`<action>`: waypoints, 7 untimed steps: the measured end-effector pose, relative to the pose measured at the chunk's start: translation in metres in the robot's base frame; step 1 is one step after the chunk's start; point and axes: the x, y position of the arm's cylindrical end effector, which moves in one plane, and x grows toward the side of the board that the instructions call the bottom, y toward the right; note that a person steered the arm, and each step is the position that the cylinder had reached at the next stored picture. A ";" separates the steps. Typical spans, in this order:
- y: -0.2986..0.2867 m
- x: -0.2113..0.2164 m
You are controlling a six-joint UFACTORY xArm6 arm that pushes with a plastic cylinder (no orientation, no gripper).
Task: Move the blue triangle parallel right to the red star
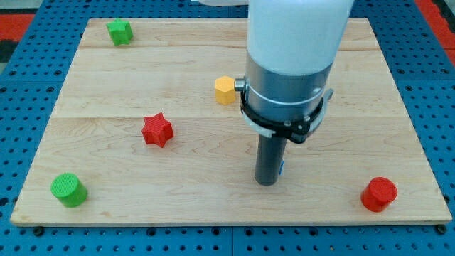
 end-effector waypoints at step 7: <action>0.022 -0.067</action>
